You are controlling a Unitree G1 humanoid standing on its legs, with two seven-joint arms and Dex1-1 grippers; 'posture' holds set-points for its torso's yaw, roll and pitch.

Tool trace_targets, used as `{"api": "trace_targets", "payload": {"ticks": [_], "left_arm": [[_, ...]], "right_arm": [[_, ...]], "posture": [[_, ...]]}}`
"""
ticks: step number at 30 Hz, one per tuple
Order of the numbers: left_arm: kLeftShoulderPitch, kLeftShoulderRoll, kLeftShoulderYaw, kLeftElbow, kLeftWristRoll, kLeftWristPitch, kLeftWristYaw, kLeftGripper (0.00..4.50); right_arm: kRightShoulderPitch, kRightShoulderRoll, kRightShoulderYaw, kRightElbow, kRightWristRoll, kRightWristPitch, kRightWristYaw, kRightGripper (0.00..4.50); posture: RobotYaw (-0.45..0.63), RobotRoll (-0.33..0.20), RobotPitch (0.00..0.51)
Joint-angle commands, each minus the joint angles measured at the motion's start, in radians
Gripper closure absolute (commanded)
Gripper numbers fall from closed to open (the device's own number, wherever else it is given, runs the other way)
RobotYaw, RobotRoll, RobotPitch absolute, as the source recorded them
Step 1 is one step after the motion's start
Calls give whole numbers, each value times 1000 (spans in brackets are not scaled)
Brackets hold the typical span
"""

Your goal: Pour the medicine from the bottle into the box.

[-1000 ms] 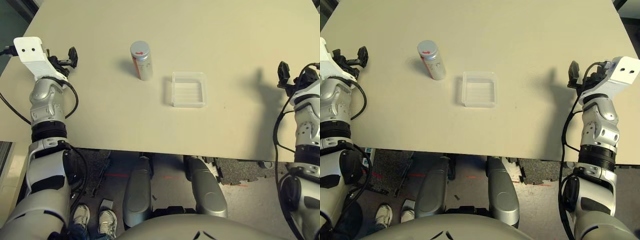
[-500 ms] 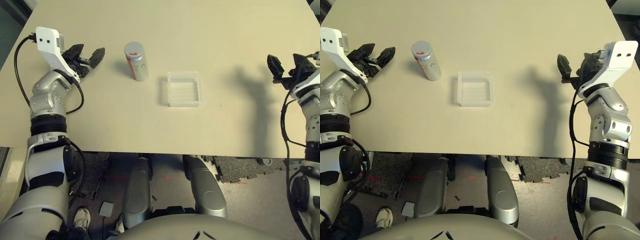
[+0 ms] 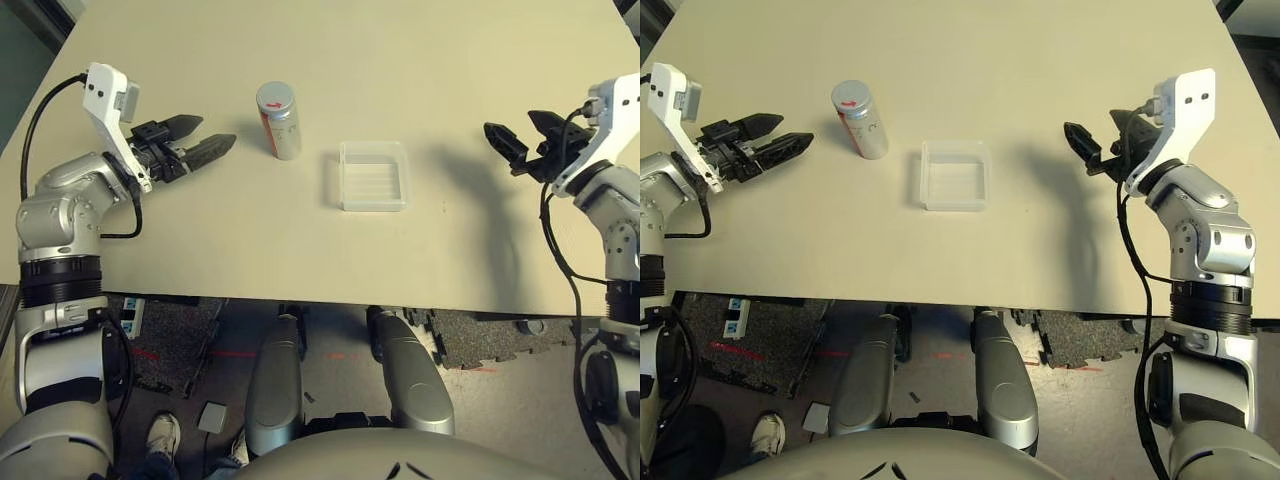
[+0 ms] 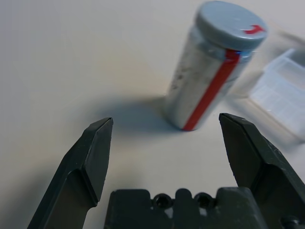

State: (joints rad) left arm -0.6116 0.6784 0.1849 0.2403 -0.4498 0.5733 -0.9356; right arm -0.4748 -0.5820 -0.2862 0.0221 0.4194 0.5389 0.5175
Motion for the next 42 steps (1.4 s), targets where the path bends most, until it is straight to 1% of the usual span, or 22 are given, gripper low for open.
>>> {"api": "trace_targets", "payload": {"ticks": [1, 10, 19, 25, 31, 37, 40, 42], "left_arm": [[-11, -22, -37, -10, -1, 2, -15, 24], [-68, -84, -92, 77, 39, -75, -21, 24], [-109, -152, -114, 201, 95, -220, -9, 24], [-125, -195, -125, 261, 125, -297, -9, 24], [-146, -212, -131, 309, 141, -340, -19, 24], [-168, -219, -135, 352, 151, -363, -28, 24], [-172, -224, -140, 360, 158, -376, -33, 605], [-177, -229, -146, 356, 159, -376, -39, 1330]], "right_arm": [[15, 6, 10, -58, 21, 44, -4, 0], [-8, 22, 27, -152, 44, 124, -15, 0], [-54, 37, 77, -222, 71, 181, -9, 0], [-55, 35, 117, -280, 140, 272, 34, 0], [-60, 23, 159, -342, 197, 329, 87, 0], [-73, 24, 192, -357, 200, 328, 105, 0], [-80, 20, 214, -344, 182, 311, 117, 0], [-88, 24, 224, -332, 173, 302, 119, 0]], "posture": [[-22, 0, 291], [-56, 0, 278], [-80, 0, 255], [-91, 0, 246], [-91, 0, 243], [-87, 0, 243], [-83, 0, 244], [-79, 0, 246]]}}
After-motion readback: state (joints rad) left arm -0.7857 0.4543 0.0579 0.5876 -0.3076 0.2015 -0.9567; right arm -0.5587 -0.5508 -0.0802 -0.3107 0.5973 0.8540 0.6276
